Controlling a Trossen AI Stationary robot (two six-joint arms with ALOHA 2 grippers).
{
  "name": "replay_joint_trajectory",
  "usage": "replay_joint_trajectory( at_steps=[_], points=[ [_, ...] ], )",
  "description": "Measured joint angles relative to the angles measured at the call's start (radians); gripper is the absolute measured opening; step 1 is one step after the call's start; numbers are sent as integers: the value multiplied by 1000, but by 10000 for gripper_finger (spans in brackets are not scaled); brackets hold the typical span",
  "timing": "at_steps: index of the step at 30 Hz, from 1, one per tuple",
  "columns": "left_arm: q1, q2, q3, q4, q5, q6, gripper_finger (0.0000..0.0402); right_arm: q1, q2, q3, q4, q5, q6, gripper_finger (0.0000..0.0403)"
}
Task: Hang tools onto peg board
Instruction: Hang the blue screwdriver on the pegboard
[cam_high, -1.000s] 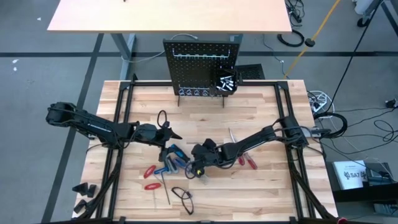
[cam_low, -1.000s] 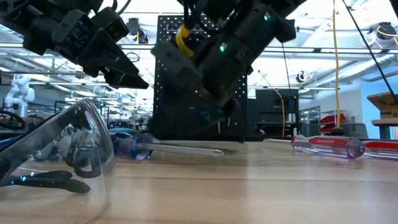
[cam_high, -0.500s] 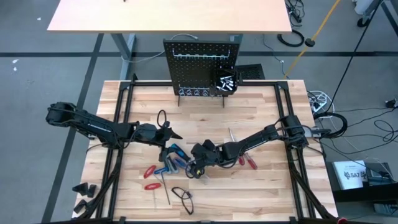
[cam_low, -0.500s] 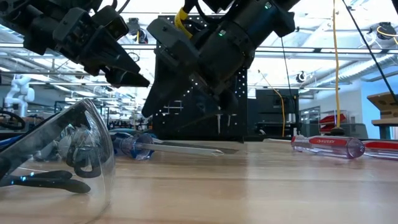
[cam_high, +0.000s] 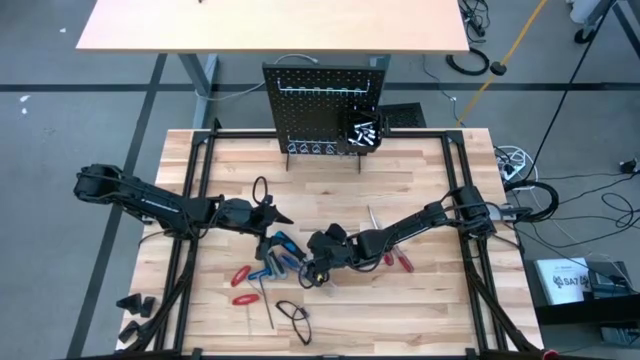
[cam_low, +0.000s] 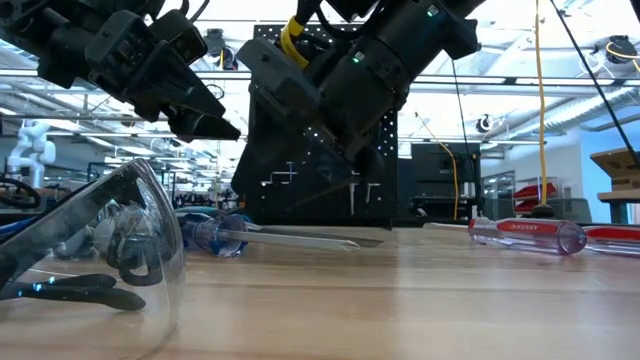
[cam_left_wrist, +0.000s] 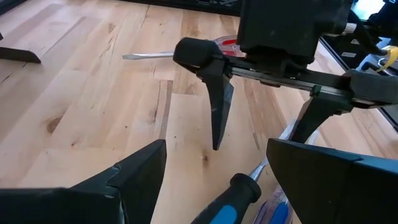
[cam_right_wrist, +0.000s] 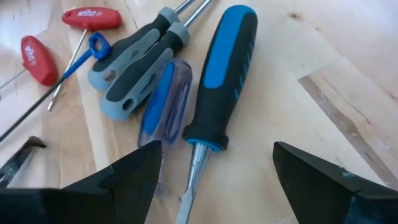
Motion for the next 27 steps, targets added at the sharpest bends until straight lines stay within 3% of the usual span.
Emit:
replay_joint_trajectory(
  at_steps=[19, 27],
  points=[
    [0, 0, 0, 0, 0, 31, 286, -4, 0, 0, 25, 1, -45, 299],
    [-7, -40, -27, 17, 43, -69, 286, 16, 0, 0, 205, -55, -161, 299]
  ],
)
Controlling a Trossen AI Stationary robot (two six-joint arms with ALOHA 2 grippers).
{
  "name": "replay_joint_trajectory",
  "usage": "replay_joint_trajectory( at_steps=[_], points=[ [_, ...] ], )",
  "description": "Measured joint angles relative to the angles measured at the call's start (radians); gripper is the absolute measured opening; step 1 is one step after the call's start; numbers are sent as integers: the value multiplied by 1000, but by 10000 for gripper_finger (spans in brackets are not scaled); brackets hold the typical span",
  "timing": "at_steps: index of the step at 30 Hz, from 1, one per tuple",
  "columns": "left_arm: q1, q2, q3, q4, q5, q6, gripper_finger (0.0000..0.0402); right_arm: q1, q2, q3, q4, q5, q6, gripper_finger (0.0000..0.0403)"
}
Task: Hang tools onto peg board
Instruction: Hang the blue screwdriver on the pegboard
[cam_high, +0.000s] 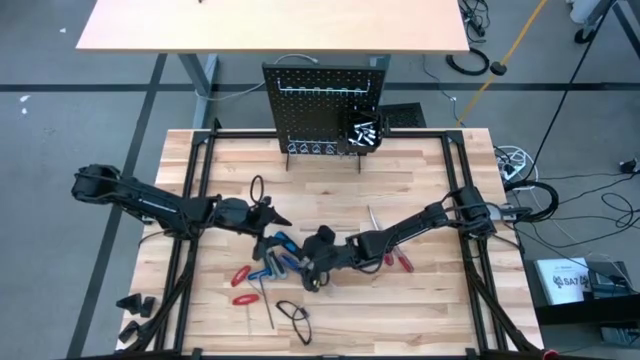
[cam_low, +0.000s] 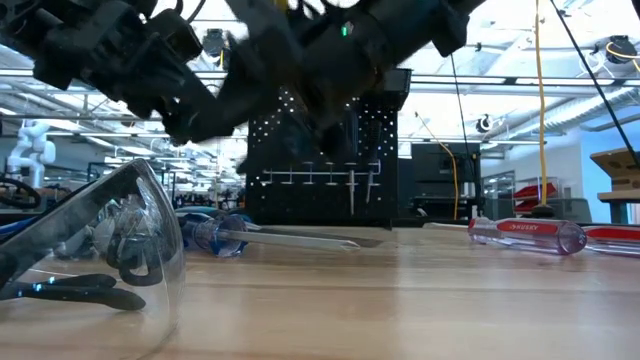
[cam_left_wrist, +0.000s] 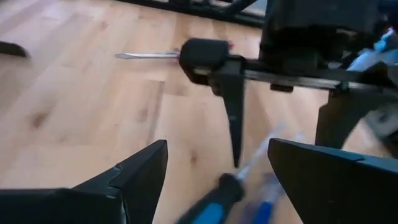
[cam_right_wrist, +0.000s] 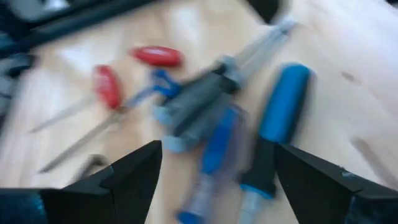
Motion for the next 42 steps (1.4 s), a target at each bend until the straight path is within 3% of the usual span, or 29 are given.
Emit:
replay_joint_trajectory(
  at_steps=[3, 6, 11, 16, 26, 34, 42],
  points=[
    [-51, -39, -15, -1, 77, -81, 286, 12, 0, 9, 42, -7, -55, 299],
    [-134, -73, -31, 0, 57, -154, 286, 9, 0, 20, 42, -7, -94, 299],
    [-281, -83, -36, -17, -105, -252, 285, -4, 0, 40, 73, -32, -154, 299],
    [-388, -87, -22, -222, -339, -388, 285, -23, 0, 42, 118, -35, -178, 299],
    [-426, -112, -13, -466, -548, -529, 285, -90, 66, 56, 188, -96, -89, 299],
    [-349, -198, -13, -455, -446, -425, 285, -103, 186, 175, 201, -113, -155, 299],
    [-243, -289, -13, -509, -405, -343, 285, -119, 229, 276, 54, -108, -230, 299]
  ],
)
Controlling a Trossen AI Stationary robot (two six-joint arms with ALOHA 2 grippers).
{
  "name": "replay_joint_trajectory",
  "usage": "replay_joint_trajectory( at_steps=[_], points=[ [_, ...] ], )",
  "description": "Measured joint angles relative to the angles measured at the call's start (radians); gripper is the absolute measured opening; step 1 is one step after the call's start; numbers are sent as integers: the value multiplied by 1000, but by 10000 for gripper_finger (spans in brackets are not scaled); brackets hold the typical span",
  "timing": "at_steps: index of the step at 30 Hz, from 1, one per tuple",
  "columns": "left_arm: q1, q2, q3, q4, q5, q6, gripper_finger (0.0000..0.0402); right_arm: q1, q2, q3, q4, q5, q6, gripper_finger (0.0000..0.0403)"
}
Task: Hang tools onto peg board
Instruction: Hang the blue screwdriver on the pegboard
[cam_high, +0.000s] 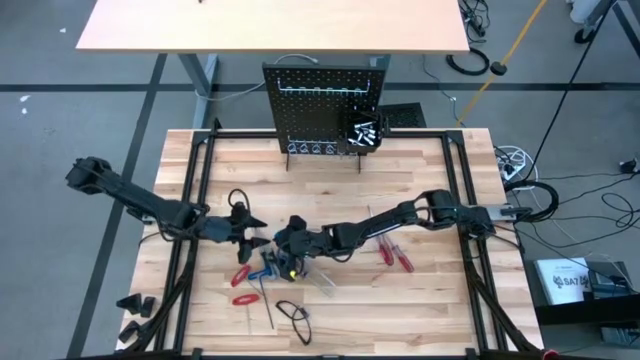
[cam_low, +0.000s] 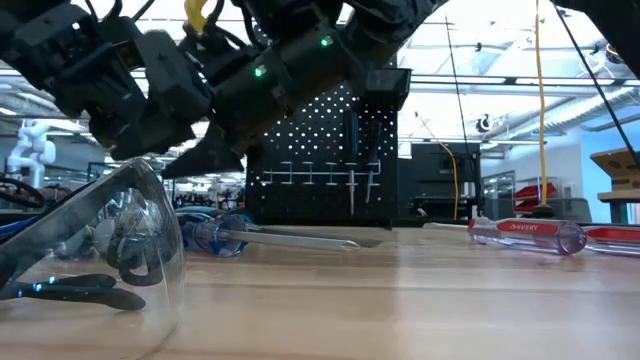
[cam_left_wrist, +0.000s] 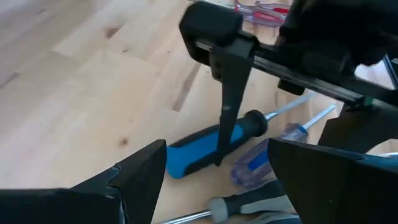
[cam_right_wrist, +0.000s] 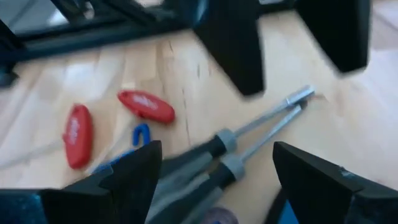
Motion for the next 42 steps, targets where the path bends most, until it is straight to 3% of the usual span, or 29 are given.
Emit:
replay_joint_trajectory(
  at_steps=[9, 16, 23, 30, 42],
  points=[
    [137, -21, 0, 7, 136, 122, 285, -23, 2, 8, -76, 2, 16, 299],
    [197, -98, 0, -1, 143, 184, 285, -32, 2, 8, -83, 2, 25, 299],
    [206, -229, 0, -81, 149, 185, 285, -36, 2, 8, -128, 6, 1, 299],
    [182, -367, -79, -87, 137, 102, 285, -37, -1, 7, -302, 114, 20, 299],
    [177, -424, -207, 133, 106, 92, 286, -53, -11, 6, -329, 101, 71, 299]
  ],
)
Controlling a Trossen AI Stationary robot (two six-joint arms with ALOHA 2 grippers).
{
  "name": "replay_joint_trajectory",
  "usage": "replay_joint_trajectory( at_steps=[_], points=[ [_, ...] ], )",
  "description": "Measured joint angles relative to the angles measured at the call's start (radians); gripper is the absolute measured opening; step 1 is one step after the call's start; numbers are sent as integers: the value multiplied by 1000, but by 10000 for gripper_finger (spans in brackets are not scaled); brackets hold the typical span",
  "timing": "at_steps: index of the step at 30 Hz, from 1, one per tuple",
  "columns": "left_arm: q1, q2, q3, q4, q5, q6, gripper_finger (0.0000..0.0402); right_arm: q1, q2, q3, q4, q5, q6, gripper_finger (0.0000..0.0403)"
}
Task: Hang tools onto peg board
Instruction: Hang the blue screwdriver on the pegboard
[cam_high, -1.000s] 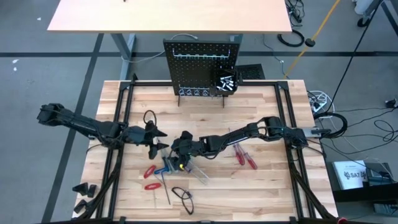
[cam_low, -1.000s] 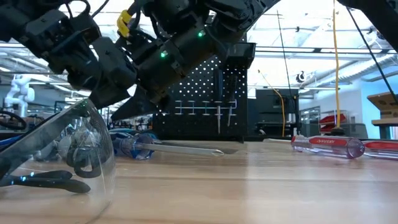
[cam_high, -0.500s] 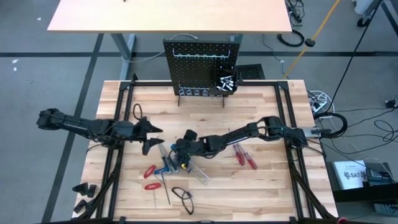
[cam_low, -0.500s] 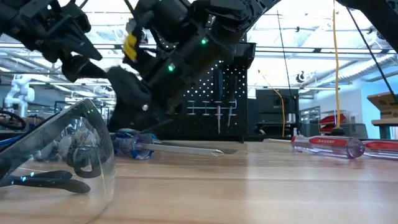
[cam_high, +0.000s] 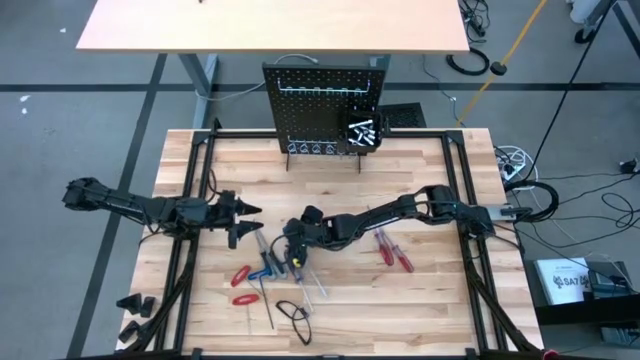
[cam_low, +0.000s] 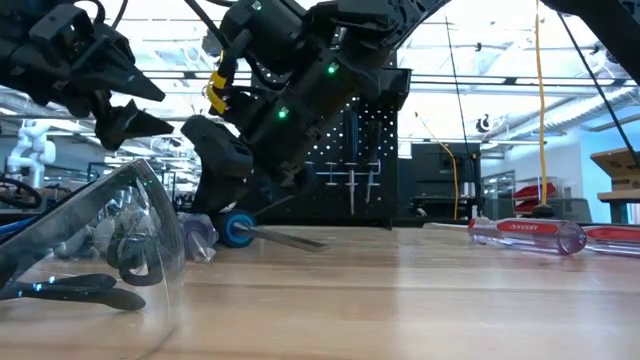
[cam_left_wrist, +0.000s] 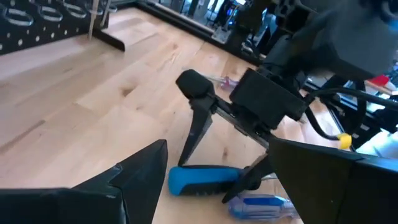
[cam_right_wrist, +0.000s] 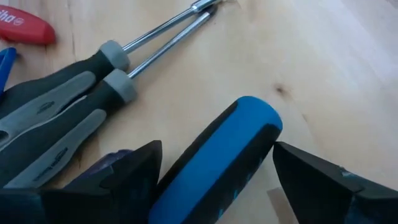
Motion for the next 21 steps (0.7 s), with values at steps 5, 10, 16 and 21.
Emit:
replay_joint_trajectory(
  at_steps=[5, 10, 16, 21],
  points=[
    [0, 0, 0, 19, -1, 25, 286, -11, -40, 8, 10, 6, 3, 299],
    [0, 1, 0, 19, -1, 38, 286, -10, -74, 10, 6, 8, 69, 299],
    [0, 1, 0, 35, 0, 38, 286, -3, -76, 10, -91, 15, 278, 299],
    [0, 0, 0, 39, 1, 60, 286, 20, -69, 8, -108, 78, 364, 299]
  ],
)
